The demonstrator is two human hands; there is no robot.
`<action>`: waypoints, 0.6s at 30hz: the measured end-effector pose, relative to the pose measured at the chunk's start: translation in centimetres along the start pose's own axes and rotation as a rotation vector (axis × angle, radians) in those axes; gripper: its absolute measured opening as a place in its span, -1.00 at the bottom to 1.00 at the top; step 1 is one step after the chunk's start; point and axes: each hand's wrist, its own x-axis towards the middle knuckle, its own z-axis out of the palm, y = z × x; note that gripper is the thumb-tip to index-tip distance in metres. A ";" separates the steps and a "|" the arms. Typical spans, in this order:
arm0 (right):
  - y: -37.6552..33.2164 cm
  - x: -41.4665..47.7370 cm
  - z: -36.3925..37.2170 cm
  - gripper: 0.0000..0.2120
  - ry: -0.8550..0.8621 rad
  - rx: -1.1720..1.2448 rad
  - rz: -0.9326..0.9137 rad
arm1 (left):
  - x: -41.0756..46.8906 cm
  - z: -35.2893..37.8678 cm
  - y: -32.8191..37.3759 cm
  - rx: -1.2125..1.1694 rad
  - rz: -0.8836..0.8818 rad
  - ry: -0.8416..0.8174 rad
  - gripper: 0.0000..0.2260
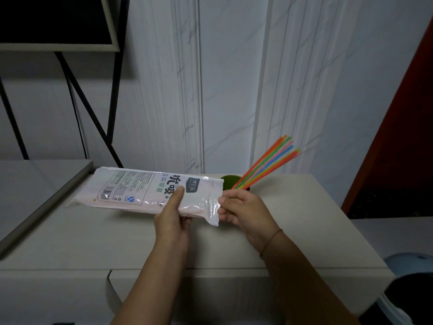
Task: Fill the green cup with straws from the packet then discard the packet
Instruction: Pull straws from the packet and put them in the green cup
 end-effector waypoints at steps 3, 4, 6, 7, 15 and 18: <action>0.2 0.3 -0.2 -0.95 0.049 0.009 -0.017 | 0.0 0.0 0.1 -0.035 -0.024 0.017 -0.65; 0.2 0.4 -0.5 -0.94 0.059 0.014 -0.020 | 0.1 -0.1 0.2 -0.056 -0.036 0.024 -0.62; 0.0 0.7 -1.4 -0.94 0.080 0.040 -0.016 | 0.3 -0.4 0.7 -0.106 -0.053 0.040 -0.57; -0.2 0.9 -2.0 -0.94 0.086 0.054 -0.015 | 0.5 -0.6 0.9 -0.130 -0.058 0.050 -0.54; -0.6 1.6 -4.3 -0.92 0.085 0.308 0.030 | 1.1 -1.0 1.4 -0.164 -0.095 0.103 -0.53; 0.0 1.7 -2.6 -0.93 0.024 0.516 0.099 | 1.0 -0.8 1.2 -0.173 -0.105 0.122 -0.54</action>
